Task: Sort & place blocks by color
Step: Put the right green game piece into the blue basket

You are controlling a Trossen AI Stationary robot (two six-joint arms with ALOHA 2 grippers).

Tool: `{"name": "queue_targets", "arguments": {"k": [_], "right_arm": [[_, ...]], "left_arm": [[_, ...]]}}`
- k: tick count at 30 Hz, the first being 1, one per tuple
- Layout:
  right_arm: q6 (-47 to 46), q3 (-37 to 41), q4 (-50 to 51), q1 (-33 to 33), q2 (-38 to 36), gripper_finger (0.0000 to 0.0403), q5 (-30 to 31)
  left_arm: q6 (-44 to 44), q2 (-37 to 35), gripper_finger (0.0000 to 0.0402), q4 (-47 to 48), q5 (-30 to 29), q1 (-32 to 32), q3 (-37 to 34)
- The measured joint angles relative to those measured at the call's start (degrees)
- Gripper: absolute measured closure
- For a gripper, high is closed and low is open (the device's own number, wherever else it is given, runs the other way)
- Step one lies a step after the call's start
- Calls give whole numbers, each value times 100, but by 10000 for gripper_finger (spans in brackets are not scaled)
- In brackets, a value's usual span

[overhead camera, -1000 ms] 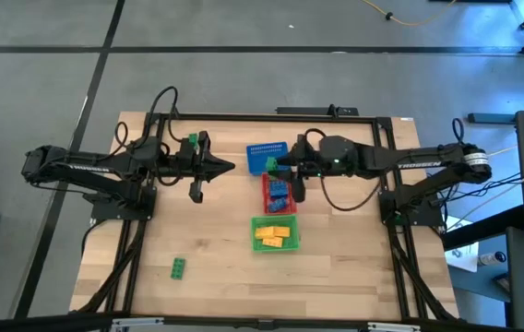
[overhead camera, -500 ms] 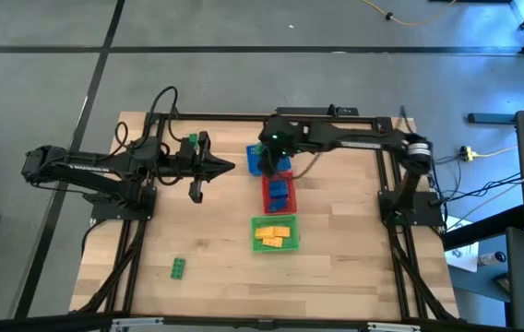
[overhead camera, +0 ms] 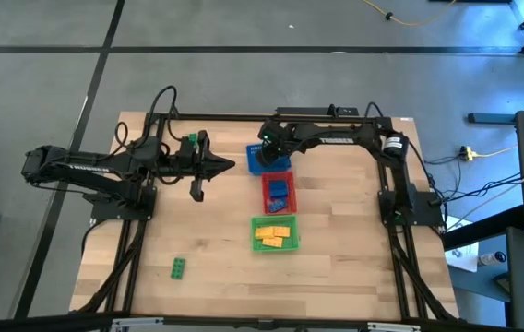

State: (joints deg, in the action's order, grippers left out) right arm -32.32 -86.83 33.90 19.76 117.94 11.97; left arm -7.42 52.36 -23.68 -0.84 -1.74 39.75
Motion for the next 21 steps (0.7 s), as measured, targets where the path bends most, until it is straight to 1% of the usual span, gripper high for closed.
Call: {"name": "queue_targets", "arguments": {"k": [2,6,8,11,14,21], "right_arm": [[-152,0,35,3,41,259,-39],[-440,0,170,12,189,259,-305],[-642,2,255,9,239,258,-309],[-939,2,261,12,283,242,-307],[-974,2,279,12,283,232,-307],[-959,2,251,12,283,242,-427]], "left_arm": [[1,0,401,0,0,0,0],[0,0,401,0,0,0,0],[0,0,401,0,1,0,0],[2,0,401,0,2,0,0],[1,0,401,0,4,0,0],[2,0,401,1,7,0,0]]}}
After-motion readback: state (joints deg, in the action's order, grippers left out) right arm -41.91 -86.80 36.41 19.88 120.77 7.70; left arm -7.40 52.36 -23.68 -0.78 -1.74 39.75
